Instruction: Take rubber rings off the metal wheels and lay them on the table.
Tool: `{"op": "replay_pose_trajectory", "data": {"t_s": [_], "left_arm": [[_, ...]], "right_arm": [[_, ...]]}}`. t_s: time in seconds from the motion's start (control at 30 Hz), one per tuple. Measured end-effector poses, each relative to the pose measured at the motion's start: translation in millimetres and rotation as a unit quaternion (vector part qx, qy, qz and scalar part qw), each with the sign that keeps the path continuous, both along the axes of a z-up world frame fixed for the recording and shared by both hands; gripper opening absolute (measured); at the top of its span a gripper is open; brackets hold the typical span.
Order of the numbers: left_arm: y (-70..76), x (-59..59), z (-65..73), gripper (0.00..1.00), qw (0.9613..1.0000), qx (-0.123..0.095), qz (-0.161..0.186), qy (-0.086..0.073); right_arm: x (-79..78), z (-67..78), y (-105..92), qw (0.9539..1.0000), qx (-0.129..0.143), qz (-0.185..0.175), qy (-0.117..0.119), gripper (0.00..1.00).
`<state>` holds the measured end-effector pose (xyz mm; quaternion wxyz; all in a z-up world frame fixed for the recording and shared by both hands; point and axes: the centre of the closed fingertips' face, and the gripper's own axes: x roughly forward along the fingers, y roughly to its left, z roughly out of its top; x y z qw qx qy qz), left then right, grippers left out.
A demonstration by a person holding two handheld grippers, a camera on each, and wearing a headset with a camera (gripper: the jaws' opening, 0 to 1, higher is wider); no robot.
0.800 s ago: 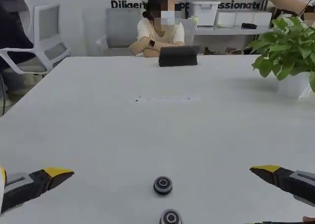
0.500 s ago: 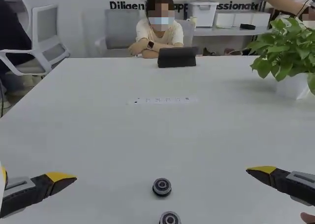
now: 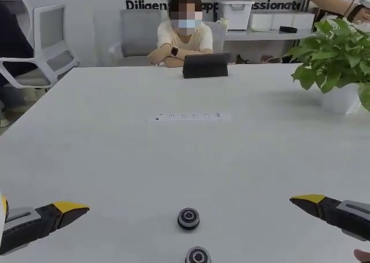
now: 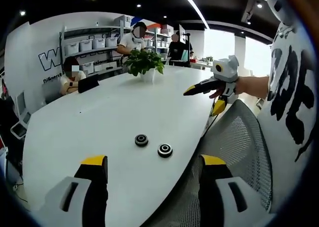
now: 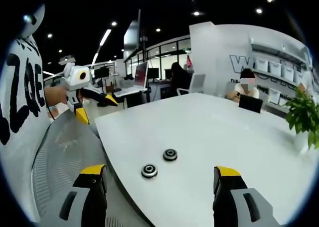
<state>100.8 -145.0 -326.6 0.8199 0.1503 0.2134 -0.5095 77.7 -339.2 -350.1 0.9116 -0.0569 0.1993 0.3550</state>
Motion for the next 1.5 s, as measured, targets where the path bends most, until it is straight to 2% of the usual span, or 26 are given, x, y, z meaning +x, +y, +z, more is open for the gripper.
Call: {"op": "replay_pose_trajectory", "data": {"t_s": [0.9,1.5], "left_arm": [[1.8,-0.8,1.4,0.72,1.0000,-0.001,0.001,-0.004],[-1.3,4.8,5.4,0.72,0.9999,-0.005,-0.001,-0.010]], "right_arm": [[-0.8,-0.6,-3.3,0.9998,-0.019,0.004,-0.007,0.88],[9.1,5.2,0.4,0.9995,-0.024,0.010,-0.017,0.88]]}}
